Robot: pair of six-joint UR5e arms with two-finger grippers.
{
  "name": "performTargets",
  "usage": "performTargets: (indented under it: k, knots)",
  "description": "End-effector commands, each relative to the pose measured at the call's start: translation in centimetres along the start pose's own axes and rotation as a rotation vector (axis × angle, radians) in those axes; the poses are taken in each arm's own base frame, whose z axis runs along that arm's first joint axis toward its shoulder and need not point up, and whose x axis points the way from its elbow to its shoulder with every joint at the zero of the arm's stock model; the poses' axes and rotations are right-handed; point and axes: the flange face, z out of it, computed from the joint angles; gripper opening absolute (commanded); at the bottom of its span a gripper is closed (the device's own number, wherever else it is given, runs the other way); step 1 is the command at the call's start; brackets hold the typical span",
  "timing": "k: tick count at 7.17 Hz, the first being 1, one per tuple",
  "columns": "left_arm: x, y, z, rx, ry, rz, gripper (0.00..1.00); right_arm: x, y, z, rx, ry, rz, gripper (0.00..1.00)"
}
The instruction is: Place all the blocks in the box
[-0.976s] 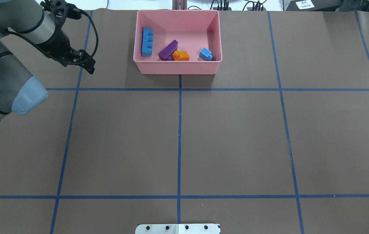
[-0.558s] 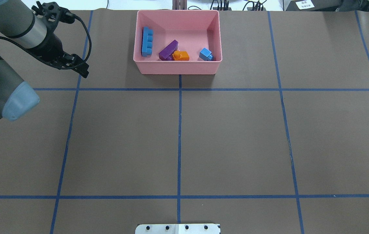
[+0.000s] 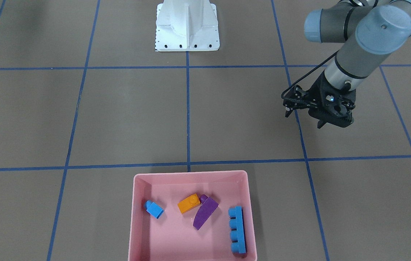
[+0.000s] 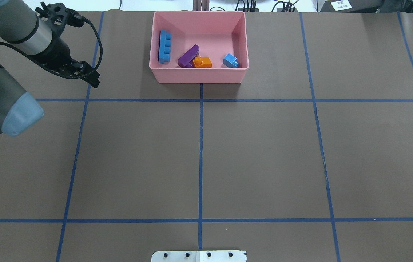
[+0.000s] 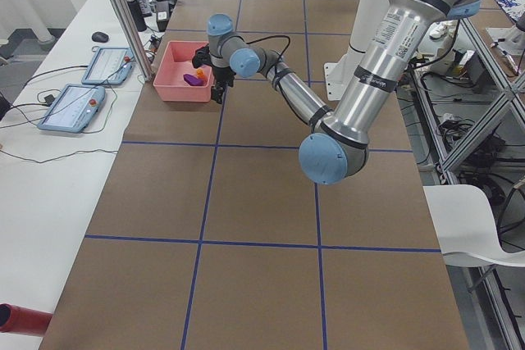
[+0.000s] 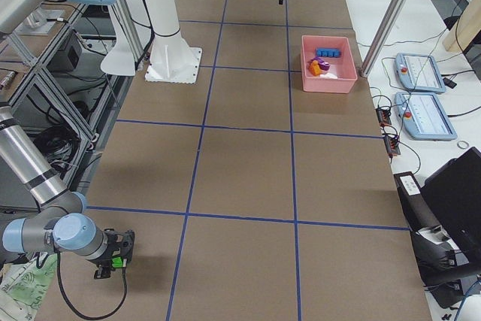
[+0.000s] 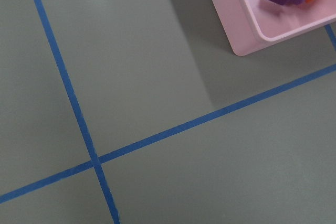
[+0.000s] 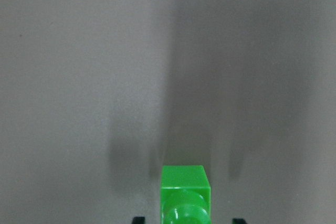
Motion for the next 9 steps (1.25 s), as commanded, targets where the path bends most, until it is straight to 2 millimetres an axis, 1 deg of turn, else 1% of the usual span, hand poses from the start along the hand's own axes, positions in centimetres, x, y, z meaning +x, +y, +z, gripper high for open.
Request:
performTargets:
  k: [1,2,5,6,7,8,9]
  knots:
    - [0.0,0.1,0.1,-0.002,0.0,0.0,1.0,0.1,-1.5,0.0,0.015,0.005,-0.005,0.0]
    - [0.1,0.1,0.3,-0.005,0.001,0.001,1.0,0.2,-2.6,0.0,0.028,0.005,-0.017,0.0]
    - [0.2,0.1,0.4,-0.006,0.001,0.002,1.0,0.0,-4.9,-0.5,0.075,0.008,-0.035,0.0]
    - [0.1,0.0,0.5,-0.007,0.001,0.001,1.0,0.0,-6.2,-0.8,0.11,0.007,-0.031,0.0]
    - [0.0,0.1,0.6,-0.011,-0.001,0.0,1.0,0.0,-7.9,-1.0,0.136,0.002,-0.037,0.0]
    - [0.0,0.0,0.6,-0.011,-0.001,0.0,1.0,0.1,-8.6,-1.3,0.157,-0.001,-0.026,0.0]
    - [-0.1,0.1,0.6,-0.012,-0.002,-0.001,1.0,-0.4,-9.4,-1.9,0.171,-0.013,-0.038,0.0]
